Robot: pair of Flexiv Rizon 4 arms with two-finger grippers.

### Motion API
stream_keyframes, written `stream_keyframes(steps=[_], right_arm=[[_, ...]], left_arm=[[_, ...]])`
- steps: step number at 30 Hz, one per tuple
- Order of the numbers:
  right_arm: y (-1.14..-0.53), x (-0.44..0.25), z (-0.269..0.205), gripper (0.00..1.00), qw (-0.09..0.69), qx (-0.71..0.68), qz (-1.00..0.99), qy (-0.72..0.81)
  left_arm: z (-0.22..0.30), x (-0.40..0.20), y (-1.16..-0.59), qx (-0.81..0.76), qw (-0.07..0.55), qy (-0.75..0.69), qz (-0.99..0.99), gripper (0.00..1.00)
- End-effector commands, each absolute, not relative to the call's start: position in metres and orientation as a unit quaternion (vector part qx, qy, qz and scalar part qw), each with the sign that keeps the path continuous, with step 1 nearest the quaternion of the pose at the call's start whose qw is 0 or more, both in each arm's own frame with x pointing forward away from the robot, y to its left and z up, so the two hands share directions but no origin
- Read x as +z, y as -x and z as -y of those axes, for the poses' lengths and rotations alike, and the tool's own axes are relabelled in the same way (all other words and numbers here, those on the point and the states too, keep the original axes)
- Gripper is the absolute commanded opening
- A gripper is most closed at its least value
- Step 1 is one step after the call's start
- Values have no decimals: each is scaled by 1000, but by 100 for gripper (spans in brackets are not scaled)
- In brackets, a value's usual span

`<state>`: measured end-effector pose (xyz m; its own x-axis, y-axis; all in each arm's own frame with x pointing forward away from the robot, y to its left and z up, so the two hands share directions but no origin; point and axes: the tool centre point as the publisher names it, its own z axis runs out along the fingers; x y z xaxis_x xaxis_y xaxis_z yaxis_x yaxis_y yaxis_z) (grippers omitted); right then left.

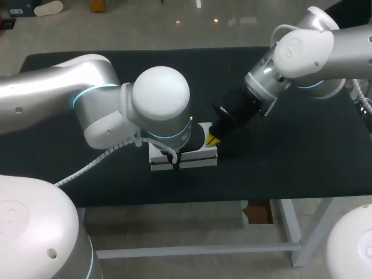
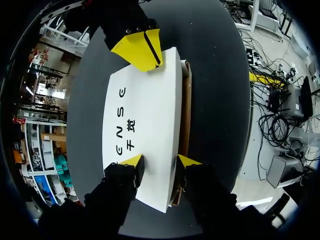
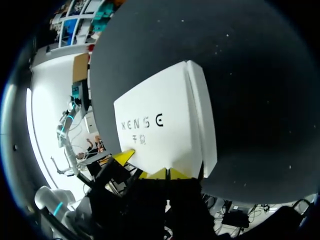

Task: Assemble the packaging by folding the flat box into shape, placing the metal phone stand inside, and closing the box properly

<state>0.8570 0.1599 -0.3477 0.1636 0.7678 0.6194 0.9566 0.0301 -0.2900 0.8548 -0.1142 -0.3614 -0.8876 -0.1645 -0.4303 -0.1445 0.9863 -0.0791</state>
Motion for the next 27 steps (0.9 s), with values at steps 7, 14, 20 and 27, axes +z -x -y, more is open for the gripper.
stream_keyframes(steps=[7,14,20,27], right_arm=[[-861,-350,-156,0,343,-138,628,685],[-861,-354,-155,0,345,-135,625,687],[-861,-355,-155,0,345,-135,624,688],[-861,-356,-155,0,346,-134,624,687]], left_arm=[[114,-363,-852,-21,224,83,-971,44],[113,-364,-853,-21,223,83,-971,45],[112,-362,-850,-23,224,81,-971,46],[110,-363,-849,-21,222,83,-971,46]])
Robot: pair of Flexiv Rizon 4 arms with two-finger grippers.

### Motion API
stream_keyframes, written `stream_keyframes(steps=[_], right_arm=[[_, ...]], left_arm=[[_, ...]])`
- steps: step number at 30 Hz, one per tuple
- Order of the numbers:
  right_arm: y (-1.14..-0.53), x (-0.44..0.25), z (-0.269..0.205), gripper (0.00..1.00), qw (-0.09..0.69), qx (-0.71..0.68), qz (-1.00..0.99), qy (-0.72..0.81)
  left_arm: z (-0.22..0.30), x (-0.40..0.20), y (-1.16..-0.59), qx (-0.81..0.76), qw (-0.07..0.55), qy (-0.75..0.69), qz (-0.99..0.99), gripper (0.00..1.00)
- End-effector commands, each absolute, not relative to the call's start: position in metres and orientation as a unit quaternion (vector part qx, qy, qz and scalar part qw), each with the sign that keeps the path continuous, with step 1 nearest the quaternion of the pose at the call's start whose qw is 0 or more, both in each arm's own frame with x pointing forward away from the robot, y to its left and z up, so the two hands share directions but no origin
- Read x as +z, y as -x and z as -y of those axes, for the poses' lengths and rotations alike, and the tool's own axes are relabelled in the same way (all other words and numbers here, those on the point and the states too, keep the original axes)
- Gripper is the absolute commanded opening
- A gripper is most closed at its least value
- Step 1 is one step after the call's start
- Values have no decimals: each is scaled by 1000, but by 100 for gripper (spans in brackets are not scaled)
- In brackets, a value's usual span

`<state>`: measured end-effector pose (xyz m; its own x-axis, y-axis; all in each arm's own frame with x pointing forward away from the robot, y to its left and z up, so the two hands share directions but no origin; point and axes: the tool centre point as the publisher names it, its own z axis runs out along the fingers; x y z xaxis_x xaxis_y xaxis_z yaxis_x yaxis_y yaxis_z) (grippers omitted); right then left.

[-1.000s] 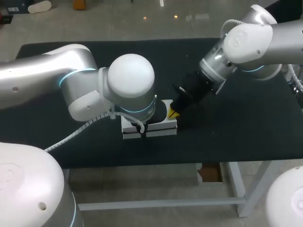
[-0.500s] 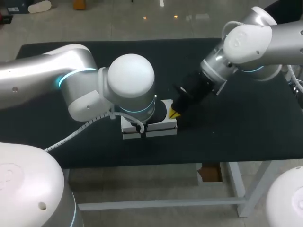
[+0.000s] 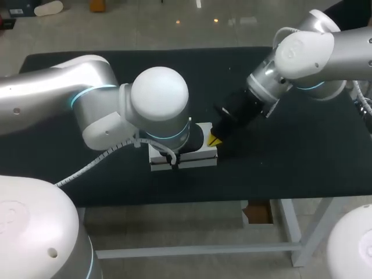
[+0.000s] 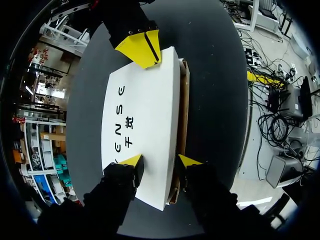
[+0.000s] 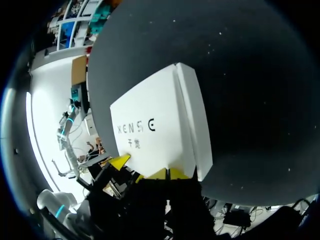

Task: Assemble the packaging by folding the flat box into shape, placing the metal phone stand inside, and closing the box properly

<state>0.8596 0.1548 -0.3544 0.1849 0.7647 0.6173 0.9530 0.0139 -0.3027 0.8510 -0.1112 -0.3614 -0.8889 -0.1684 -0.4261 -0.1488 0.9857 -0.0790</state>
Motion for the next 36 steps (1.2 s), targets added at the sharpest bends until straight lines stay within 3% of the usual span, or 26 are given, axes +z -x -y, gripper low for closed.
stream_keyframes(steps=[1,7,10,14,16,17,19,22,36], right_arm=[[-861,-356,-155,0,347,-134,624,688],[-860,-358,-155,0,347,-132,623,689],[-860,-358,-155,0,347,-132,623,689],[-861,-359,-156,0,347,-132,623,689],[-861,-359,-157,0,346,-131,623,689],[-861,-359,-157,0,346,-131,624,688],[-861,-359,-158,0,346,-131,624,688],[-861,-359,-158,0,345,-131,625,688],[-861,-358,-158,0,343,-132,624,690]], left_arm=[[110,-363,-848,-21,221,83,-971,47],[104,-355,-842,-36,221,79,-971,49],[98,-347,-836,-57,223,76,-970,64],[91,-339,-829,-81,226,74,-968,67],[87,-335,-829,-104,219,75,-967,62],[85,-333,-830,-116,215,79,-966,49],[81,-329,-832,-144,207,86,-964,38],[78,-328,-839,-162,198,102,-961,0],[80,-351,-854,-176,151,118,-965,0]])
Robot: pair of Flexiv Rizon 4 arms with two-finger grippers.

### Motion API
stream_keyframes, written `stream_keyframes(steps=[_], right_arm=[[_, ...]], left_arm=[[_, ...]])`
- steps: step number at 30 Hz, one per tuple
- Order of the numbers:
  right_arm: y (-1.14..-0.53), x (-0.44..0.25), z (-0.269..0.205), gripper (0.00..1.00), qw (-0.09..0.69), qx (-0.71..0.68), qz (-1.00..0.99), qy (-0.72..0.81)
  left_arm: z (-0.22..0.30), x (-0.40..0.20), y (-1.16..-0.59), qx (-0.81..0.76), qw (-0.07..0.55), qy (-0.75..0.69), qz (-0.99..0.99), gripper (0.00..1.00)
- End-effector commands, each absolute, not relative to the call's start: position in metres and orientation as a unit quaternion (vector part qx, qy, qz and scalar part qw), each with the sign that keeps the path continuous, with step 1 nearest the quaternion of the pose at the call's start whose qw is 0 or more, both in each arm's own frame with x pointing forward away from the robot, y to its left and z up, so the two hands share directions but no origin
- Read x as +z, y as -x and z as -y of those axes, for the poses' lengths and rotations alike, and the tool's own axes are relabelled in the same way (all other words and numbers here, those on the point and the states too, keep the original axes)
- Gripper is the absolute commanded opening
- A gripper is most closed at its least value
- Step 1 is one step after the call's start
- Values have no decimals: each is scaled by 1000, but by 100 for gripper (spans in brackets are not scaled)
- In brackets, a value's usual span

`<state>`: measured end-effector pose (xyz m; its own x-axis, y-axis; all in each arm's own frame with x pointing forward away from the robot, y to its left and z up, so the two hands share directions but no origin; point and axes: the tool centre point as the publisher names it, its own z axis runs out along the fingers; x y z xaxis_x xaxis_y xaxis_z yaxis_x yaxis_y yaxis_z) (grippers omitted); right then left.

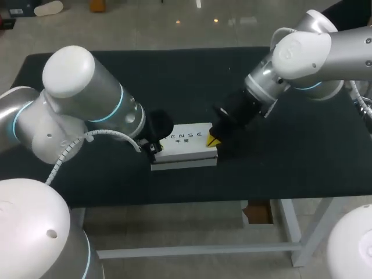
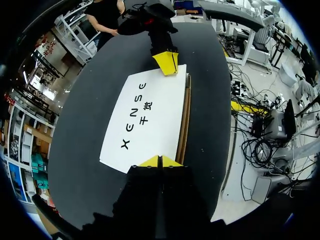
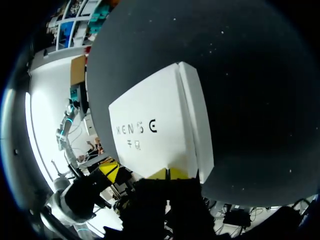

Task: Assemble the packaging by folding the flat box into shape, placing the metal phone stand inside, and closing the box properly

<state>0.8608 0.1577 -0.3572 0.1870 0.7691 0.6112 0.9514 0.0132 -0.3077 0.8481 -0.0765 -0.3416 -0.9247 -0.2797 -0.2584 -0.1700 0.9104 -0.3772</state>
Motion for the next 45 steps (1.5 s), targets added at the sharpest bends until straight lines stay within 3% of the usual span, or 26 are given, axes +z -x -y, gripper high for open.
stream_keyframes(steps=[1,45], right_arm=[[-860,-358,-158,0,343,-132,624,690],[-857,-401,-159,0,370,-107,601,701]], left_arm=[[80,-353,-855,-177,148,119,-966,0],[74,-376,-850,-172,124,136,-968,0]])
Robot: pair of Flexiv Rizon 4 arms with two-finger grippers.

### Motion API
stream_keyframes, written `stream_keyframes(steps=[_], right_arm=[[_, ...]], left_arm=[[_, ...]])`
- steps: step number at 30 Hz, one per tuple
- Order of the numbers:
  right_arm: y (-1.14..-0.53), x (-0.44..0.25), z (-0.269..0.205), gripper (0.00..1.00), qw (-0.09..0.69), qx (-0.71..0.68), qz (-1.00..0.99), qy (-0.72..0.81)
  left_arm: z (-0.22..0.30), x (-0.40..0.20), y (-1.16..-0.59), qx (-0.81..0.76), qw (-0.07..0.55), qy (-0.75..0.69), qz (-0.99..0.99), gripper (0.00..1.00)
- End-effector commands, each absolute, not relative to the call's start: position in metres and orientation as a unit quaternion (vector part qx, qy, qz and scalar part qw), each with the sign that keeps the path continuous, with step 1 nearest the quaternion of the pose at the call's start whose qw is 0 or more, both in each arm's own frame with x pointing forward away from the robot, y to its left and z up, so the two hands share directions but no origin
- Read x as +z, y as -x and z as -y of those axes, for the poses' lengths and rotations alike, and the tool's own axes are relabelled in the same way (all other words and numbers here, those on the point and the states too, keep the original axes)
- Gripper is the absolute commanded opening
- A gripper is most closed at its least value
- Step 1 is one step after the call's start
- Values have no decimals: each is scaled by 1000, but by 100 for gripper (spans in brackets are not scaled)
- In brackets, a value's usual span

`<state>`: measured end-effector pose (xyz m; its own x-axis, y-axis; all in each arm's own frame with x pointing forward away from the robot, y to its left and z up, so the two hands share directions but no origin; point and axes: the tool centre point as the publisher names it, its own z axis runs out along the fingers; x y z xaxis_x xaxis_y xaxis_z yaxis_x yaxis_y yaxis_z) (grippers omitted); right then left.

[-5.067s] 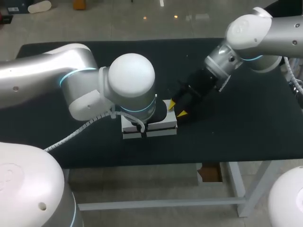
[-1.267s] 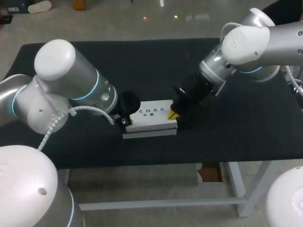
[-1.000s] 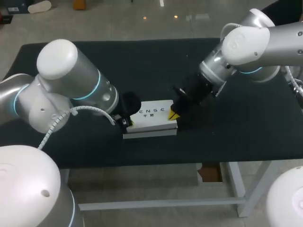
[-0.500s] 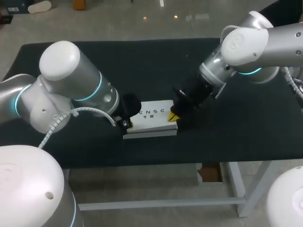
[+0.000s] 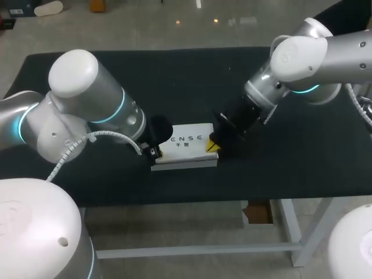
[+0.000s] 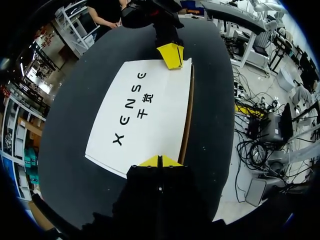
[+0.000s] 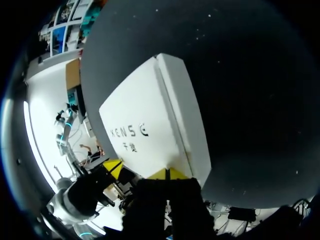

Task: Assemble the packaging by folding the flat box into shape, placing the metal phone stand inside, and closing the box properly

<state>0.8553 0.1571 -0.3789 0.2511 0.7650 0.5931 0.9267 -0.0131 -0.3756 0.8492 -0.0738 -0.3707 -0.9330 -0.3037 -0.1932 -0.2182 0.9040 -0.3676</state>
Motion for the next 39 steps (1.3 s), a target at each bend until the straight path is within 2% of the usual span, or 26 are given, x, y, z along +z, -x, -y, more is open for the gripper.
stream_keyframes(steps=[1,20,39], right_arm=[[-856,-402,-159,0,371,-105,600,701],[-848,-357,-152,0,337,-159,621,690],[-848,-395,-154,0,356,-122,604,702]], left_arm=[[74,-376,-850,-172,124,136,-968,0],[75,-356,-841,-186,151,120,-963,0],[74,-384,-847,-190,115,133,-966,0]])
